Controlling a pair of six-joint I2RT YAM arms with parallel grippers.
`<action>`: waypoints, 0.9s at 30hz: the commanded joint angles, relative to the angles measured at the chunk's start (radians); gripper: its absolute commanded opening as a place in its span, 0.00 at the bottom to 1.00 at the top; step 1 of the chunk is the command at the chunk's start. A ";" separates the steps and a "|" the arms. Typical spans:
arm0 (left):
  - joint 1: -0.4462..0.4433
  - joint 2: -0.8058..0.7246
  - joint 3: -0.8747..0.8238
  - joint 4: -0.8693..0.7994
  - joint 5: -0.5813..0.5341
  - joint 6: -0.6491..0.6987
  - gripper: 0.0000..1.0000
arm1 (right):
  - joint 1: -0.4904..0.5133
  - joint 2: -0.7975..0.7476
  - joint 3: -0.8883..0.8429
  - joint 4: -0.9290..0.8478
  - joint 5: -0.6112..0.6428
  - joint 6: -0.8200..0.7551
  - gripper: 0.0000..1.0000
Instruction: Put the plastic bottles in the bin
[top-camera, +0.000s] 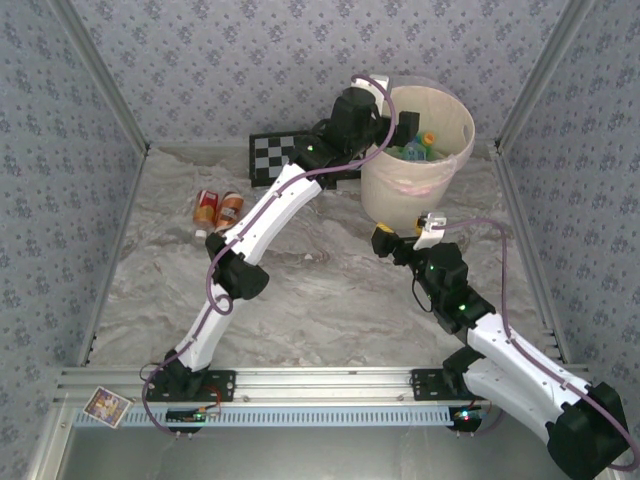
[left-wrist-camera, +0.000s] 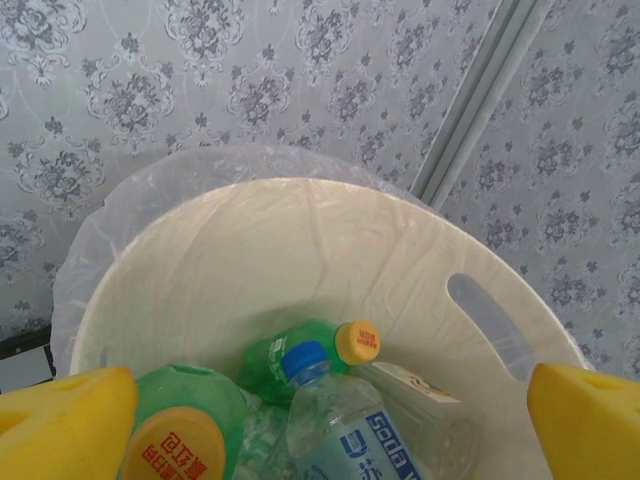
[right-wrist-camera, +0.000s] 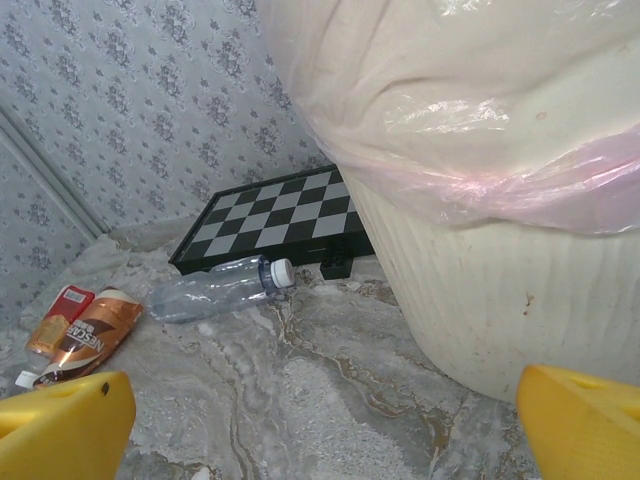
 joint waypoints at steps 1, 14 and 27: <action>-0.003 -0.008 0.026 -0.035 -0.021 0.024 1.00 | -0.003 -0.002 -0.001 0.028 -0.005 0.010 1.00; 0.037 -0.008 -0.014 0.006 0.176 -0.062 0.99 | -0.004 0.007 0.001 0.031 -0.011 0.010 1.00; 0.068 0.039 -0.014 -0.007 0.315 -0.147 0.95 | -0.004 0.011 0.001 0.030 -0.009 0.011 1.00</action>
